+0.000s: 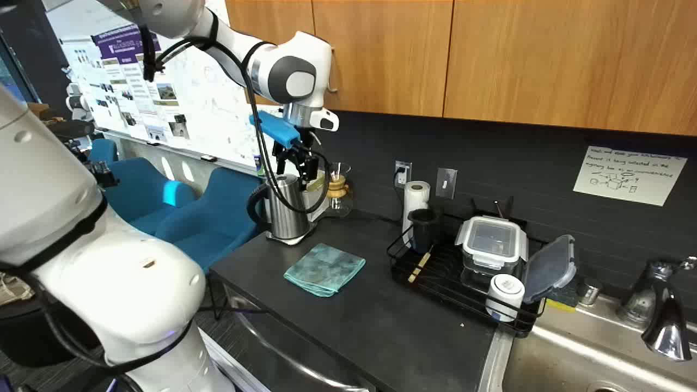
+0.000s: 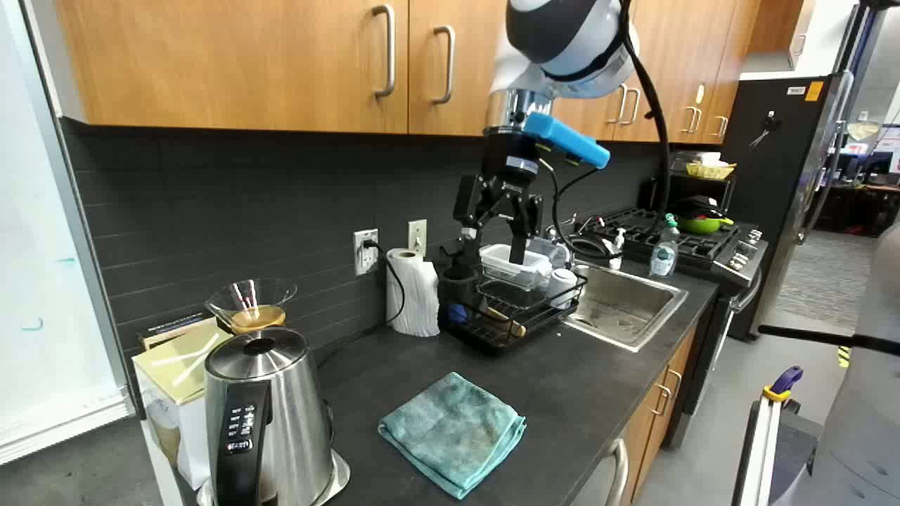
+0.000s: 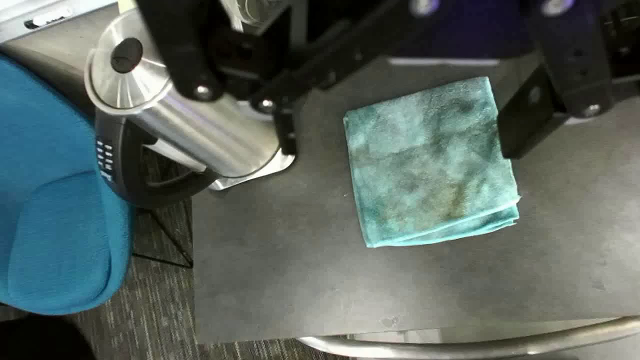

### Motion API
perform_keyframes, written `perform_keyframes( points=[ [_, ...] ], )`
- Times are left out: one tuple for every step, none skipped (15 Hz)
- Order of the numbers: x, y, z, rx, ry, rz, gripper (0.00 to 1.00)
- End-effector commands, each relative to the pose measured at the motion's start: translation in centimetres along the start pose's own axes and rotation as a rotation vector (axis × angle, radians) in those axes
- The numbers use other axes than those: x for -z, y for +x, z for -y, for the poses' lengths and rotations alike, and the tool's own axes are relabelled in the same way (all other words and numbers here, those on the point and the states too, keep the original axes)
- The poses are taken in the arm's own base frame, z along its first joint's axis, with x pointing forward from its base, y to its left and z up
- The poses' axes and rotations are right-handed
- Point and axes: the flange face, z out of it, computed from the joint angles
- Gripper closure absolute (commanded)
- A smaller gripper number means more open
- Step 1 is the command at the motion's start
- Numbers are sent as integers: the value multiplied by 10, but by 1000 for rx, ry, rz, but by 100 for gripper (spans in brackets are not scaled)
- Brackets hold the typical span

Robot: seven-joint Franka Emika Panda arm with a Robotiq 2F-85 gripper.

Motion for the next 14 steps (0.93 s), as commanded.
perform_keyframes(
  points=[
    [1,0,0,0,0,0,0],
    [-4,2,-4,-23,10,27,0],
    [-9,3,-8,-37,18,53,0],
    [-14,4,-14,-55,43,87,0],
    [-19,4,-18,-68,54,107,0],
    [-19,4,-18,-71,50,102,0],
    [-16,1,-15,-54,28,79,0],
    [-19,3,-18,-63,30,87,0],
    [-21,4,-19,-68,30,92,0],
    [-22,4,-20,-69,30,94,0],
    [-23,4,-20,-69,30,95,0],
    [-22,4,-20,-69,30,95,0],
    [-22,4,-20,-69,30,95,0],
    [-26,13,-25,-76,38,111,0]
  ],
)
